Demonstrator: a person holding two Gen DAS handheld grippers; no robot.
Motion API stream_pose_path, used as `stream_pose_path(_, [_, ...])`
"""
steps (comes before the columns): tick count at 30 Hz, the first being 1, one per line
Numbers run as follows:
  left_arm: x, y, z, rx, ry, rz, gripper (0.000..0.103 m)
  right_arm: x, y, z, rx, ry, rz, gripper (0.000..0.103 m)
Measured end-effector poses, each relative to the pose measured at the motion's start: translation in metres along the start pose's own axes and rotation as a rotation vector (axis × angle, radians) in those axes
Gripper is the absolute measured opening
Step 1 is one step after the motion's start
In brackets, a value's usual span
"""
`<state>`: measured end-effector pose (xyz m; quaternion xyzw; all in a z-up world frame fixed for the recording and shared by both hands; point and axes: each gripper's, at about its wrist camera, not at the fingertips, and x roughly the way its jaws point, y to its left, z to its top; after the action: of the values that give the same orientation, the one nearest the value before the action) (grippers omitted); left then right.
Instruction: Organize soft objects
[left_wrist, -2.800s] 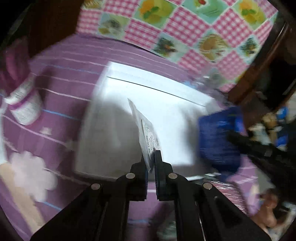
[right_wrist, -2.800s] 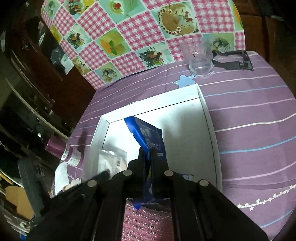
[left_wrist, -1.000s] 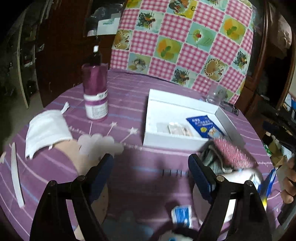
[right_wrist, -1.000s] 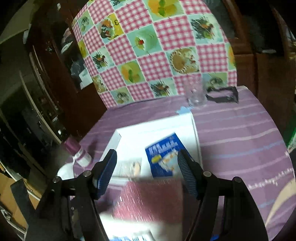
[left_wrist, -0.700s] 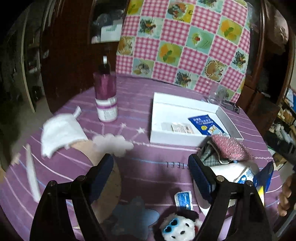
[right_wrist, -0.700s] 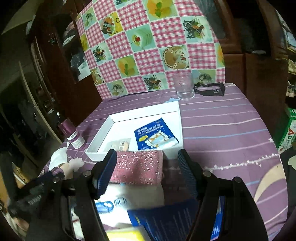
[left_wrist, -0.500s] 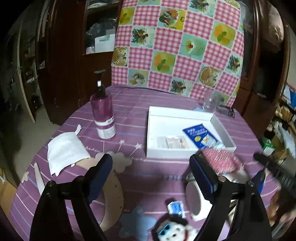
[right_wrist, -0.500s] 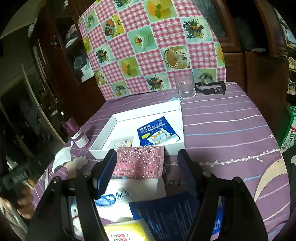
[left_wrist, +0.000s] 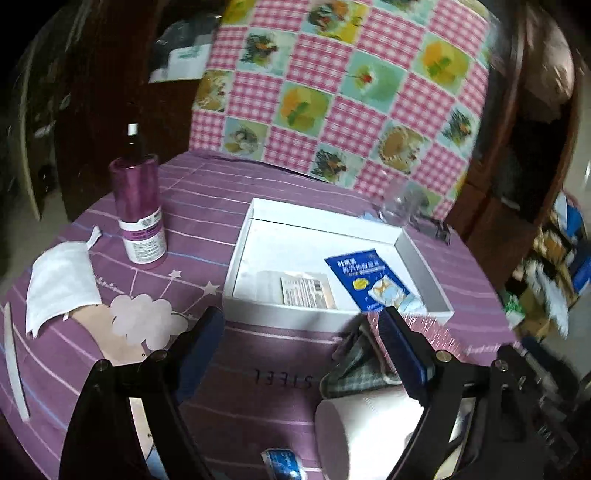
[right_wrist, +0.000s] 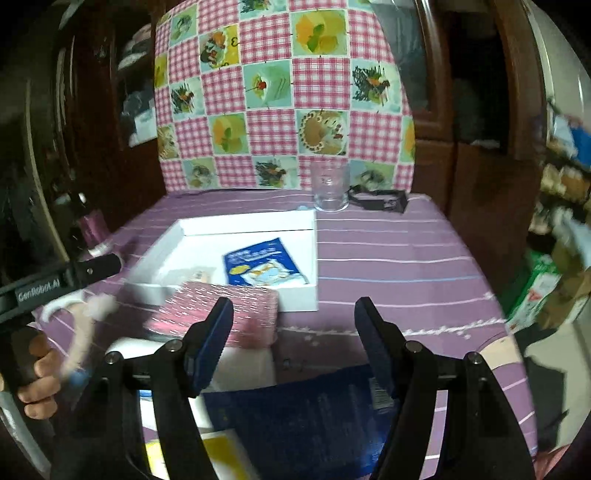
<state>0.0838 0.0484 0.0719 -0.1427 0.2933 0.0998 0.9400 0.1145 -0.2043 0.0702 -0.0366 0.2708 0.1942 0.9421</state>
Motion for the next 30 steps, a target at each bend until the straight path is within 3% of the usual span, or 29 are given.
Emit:
stream_pose_path(3, [-0.003,-0.001,-0.011,0.035,-0.042,0.008,0.086,0.001,-0.002,0.000,0.020,0.014,0.012,0.069])
stream_pose_path(9, [-0.015,-0.001,-0.019,0.096,-0.044,-0.004,0.086,0.006,-0.008,-0.002,0.098,0.067,0.035,0.069])
stream_pose_path(14, [-0.016,0.002,-0.019,0.058,0.008,-0.052,0.086,0.002,0.002,-0.005,0.067,0.112,0.159,0.069])
stream_pose_path(21, [-0.018,0.005,-0.019,0.038,0.054,-0.018,0.086,-0.009,-0.005,-0.008,0.155,0.129,0.291,0.069])
stream_pose_path(26, [-0.011,0.004,-0.022,0.036,0.104,-0.003,0.086,-0.008,0.019,-0.012,0.058,0.124,0.265,0.068])
stream_pose_path(28, [-0.009,0.005,-0.023,0.034,0.113,0.002,0.086,-0.005,0.032,-0.017,0.001,0.138,0.269,0.058])
stream_pose_path(30, [-0.008,0.005,-0.024,0.031,0.116,0.002,0.086,0.000,0.043,-0.023,-0.041,0.159,0.262,0.055])
